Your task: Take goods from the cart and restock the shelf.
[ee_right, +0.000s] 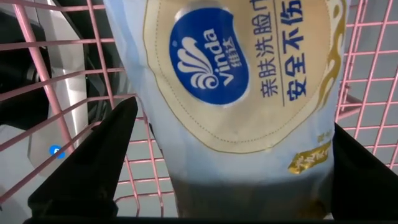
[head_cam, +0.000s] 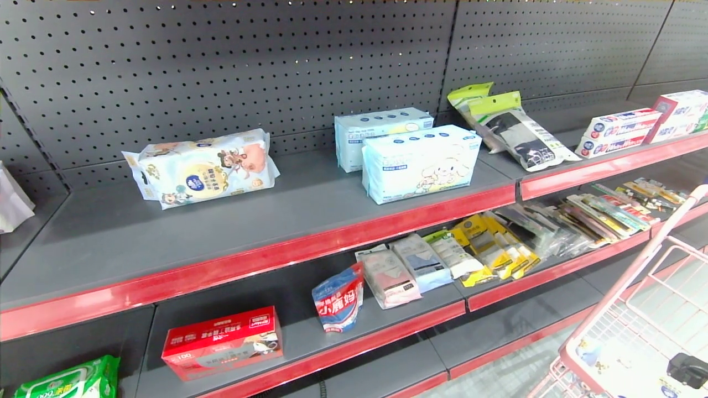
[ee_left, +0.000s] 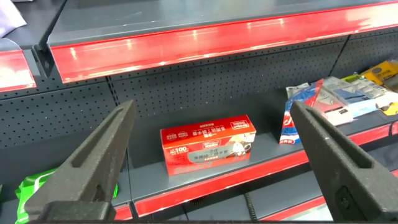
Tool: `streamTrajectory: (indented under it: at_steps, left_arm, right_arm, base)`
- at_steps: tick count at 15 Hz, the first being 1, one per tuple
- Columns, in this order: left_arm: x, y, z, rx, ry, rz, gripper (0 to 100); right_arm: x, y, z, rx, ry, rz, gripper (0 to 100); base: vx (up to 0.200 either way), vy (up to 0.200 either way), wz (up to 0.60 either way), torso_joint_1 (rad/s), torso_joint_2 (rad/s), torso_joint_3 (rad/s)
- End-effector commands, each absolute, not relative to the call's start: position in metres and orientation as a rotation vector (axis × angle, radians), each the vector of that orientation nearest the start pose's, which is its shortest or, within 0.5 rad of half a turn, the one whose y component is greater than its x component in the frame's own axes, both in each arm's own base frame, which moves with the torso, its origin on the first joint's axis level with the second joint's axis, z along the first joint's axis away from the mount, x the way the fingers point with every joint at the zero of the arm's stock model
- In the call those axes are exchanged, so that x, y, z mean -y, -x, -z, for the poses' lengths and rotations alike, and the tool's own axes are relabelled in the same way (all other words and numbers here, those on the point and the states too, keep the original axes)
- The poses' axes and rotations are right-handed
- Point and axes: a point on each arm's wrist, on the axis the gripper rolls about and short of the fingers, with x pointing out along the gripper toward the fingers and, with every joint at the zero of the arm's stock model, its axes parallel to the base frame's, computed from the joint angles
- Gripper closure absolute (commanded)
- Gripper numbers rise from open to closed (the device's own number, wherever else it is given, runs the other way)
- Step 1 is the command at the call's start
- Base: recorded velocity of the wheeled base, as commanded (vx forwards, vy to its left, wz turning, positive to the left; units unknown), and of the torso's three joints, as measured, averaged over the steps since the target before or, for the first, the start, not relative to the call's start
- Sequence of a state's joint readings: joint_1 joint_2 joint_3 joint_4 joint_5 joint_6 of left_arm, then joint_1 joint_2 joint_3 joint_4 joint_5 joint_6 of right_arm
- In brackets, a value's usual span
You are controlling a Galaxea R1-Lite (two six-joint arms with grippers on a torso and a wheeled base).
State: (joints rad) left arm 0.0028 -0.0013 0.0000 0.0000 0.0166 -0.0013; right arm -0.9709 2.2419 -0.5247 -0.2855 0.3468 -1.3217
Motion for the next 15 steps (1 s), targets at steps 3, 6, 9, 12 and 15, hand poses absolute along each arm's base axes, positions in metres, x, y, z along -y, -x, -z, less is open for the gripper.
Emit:
streamTrajectory:
  at_steps: [3, 6, 9, 12, 15]
  left_arm:
    - [0.0, 0.023, -0.075, 0.0, 0.002, -0.02, 0]
    - [0.0, 0.023, -0.075, 0.0, 0.002, -0.02, 0]
    - [0.0, 0.023, -0.075, 0.0, 0.002, -0.02, 0]
    - [0.0, 0.023, -0.075, 0.0, 0.002, -0.02, 0]
    - [0.0, 0.023, -0.075, 0.0, 0.002, -0.02, 0]
  right_arm:
    - [0.201, -0.147, 0.051, -1.177, 0.259, -0.294, 100]
    - [0.201, -0.147, 0.053, -1.174, 0.27, -0.293, 100]
    - [0.201, -0.145, 0.053, -1.175, 0.261, -0.29, 100]
    - [0.205, -0.141, 0.039, -1.155, 0.273, -0.237, 100]
    - [0.207, -0.142, 0.013, -1.126, 0.333, -0.182, 100]
  base:
    - [0.0, 0.0, 0.0, 0.0, 0.0, 0.0]
    - [0.0, 0.0, 0.0, 0.0, 0.0, 0.0]
    - [0.0, 0.0, 0.0, 0.0, 0.0, 0.0]
    - [0.0, 0.0, 0.0, 0.0, 0.0, 0.0]
    - [0.0, 0.0, 0.0, 0.0, 0.0, 0.0]
